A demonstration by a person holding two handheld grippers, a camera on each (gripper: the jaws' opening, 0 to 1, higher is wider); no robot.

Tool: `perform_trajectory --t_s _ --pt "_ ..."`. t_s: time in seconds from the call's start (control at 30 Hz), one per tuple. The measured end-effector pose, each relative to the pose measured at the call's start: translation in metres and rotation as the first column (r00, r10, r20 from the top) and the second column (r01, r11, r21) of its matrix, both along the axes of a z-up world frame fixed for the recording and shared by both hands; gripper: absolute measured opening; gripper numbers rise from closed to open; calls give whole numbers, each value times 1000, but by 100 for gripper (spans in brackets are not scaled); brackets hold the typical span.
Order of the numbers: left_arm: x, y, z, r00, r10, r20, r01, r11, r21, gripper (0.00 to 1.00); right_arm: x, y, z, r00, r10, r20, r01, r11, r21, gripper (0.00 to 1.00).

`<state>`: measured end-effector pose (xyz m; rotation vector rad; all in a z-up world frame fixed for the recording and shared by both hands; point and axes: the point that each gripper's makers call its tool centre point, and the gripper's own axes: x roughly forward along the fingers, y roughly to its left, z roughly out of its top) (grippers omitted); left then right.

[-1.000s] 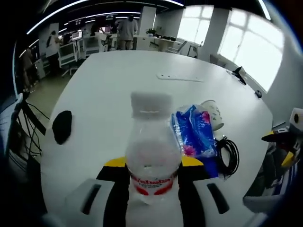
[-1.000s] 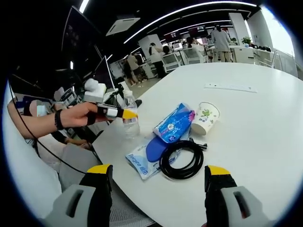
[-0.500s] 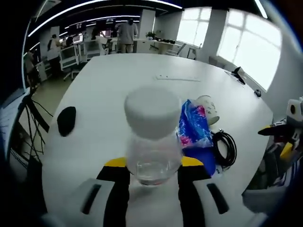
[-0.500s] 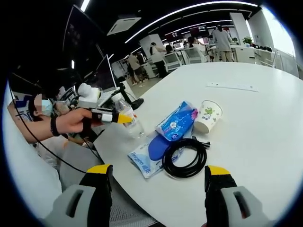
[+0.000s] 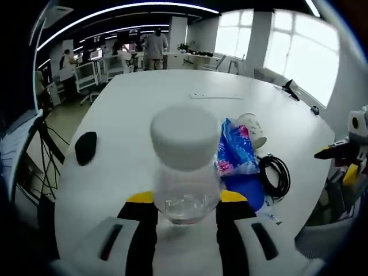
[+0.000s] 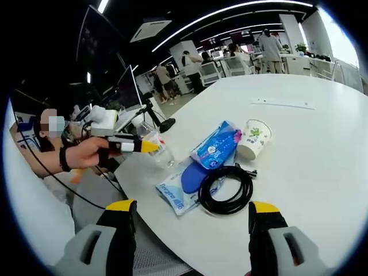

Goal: Arrange the tabletop items into an orderly group along one side of the table until the central work area is clear of visible clutter.

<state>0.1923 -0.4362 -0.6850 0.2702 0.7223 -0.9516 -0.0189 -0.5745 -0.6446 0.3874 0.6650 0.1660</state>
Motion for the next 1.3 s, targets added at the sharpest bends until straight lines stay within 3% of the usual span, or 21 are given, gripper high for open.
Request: perform_trajectory --t_s 0.2,0.53,1.3 --pt "-7 0 2 999 -17 42 18 1000 -11 39 -1 -1 -1 1000 7 -9 -7 1000 -5 82" --pt "-7 -4 6 998 -3 57 5 1000 -23 39 -2 0 1 1000 8 -12 -8 1000 -7 82" --pt "19 -9 1 996 49 80 -47 999 -18 39 -1 2 2 999 15 -32 -15 1000 -18 82"
